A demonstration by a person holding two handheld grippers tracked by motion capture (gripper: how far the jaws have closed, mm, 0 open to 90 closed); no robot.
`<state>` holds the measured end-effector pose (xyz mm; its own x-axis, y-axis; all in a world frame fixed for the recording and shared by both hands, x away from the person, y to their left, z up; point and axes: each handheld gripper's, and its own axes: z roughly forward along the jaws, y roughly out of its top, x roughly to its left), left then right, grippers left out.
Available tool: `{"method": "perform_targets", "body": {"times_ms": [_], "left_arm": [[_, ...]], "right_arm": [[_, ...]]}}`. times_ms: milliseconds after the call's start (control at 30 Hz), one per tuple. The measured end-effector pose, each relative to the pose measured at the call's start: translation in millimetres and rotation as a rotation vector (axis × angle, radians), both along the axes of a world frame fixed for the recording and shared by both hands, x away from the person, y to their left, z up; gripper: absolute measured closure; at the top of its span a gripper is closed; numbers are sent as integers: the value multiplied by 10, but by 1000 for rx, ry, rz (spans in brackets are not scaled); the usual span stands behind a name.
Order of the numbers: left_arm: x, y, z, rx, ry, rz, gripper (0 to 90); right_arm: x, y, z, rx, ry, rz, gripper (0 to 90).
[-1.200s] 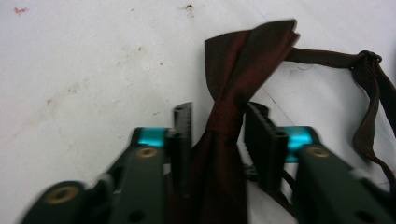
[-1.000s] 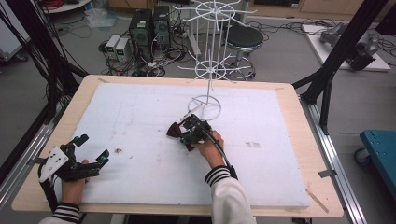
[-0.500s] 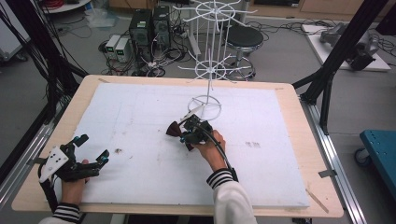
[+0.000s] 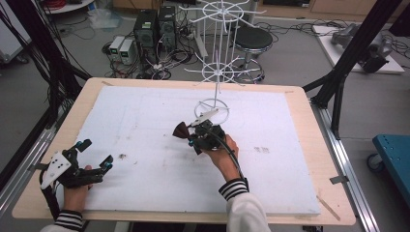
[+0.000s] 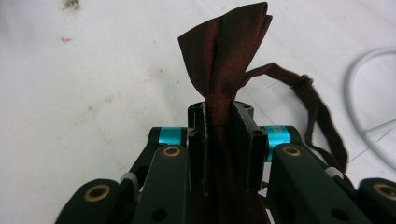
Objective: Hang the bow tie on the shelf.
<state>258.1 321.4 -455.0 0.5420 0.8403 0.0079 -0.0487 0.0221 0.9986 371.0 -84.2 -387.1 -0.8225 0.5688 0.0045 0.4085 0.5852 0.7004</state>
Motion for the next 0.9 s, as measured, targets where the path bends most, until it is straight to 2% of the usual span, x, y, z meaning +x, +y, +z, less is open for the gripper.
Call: {"method": "perform_targets", "body": {"times_ms": [100,233,433,767,900], "left_arm": [[0,0,0,0,0,0,18],[2,-1,0,-1,1,1,18],[2,-1,0,-1,1,2,18],[1,-4,0,-3,2,0,18],[1,-5,0,-3,2,0,18]], "right_arm": [[-44,-51,70,37,-16,-1,773],[-69,-83,113,50,-45,-2,773],[-117,-179,210,125,-74,-19,773],[-192,-288,330,187,-146,-25,773],[-218,-349,369,209,-155,-33,772]]}}
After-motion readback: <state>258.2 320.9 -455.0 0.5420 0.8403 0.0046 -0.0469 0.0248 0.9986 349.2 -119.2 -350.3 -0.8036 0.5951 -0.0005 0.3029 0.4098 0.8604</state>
